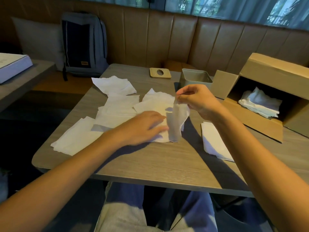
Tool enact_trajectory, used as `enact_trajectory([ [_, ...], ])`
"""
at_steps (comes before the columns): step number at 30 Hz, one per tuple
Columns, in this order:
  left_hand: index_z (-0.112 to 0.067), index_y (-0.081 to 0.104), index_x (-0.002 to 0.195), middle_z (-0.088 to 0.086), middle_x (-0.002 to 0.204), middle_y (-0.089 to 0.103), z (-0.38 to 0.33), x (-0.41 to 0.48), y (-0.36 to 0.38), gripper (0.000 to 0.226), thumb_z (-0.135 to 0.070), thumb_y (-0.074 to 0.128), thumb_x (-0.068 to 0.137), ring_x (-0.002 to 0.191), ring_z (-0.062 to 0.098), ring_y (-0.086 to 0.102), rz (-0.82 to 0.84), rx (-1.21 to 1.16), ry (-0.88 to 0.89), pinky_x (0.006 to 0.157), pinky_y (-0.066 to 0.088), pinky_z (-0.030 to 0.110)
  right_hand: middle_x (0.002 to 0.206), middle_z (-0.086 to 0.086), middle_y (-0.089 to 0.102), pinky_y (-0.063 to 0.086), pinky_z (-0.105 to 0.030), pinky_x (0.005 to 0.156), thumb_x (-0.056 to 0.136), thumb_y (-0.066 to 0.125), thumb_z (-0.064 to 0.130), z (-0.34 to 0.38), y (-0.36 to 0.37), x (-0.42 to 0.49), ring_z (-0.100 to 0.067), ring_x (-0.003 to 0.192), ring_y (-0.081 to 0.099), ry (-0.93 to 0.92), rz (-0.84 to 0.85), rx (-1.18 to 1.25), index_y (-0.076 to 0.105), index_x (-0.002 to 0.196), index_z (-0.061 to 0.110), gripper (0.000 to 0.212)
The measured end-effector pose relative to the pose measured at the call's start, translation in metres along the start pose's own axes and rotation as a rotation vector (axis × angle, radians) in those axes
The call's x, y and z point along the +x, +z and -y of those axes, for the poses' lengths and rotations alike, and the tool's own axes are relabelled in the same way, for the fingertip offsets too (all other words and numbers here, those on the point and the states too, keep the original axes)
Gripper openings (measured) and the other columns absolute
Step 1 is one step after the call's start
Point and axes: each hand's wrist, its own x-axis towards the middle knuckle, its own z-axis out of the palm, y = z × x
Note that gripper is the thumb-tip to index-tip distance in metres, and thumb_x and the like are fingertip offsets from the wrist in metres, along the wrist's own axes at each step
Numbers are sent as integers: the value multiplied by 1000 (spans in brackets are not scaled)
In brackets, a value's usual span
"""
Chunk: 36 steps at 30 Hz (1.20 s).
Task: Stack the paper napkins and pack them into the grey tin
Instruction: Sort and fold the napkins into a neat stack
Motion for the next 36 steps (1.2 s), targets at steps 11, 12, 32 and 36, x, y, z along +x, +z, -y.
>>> enact_trajectory([
  [11,-23,69,124,-6,126,66,56,-15,-32,28,-29,50,104,105,11,59,-318,-206,-249,85,44,25,83,-2,72,61,-21,66,93,70,24,19,92,11,-8,60,72,50,145,-90,69,90,13,11],
  [12,-24,67,126,-7,126,65,55,-14,-30,30,-32,49,104,107,11,60,-329,-222,-246,86,45,25,84,-2,73,62,-23,70,94,68,30,17,94,10,-9,64,73,47,144,-88,68,90,14,16],
  [32,-28,60,111,-4,111,63,42,17,-30,35,-38,79,83,102,19,59,-44,-228,-200,91,52,40,104,1,66,47,-15,69,93,69,27,-22,46,1,-16,94,60,-85,173,-399,68,101,17,13],
  [36,-26,65,118,-1,114,67,31,23,-36,27,-37,67,93,103,16,60,-46,-298,-197,85,48,30,114,-2,64,56,-21,73,93,69,19,-17,30,-7,-18,104,62,-66,144,-201,63,100,19,9],
])
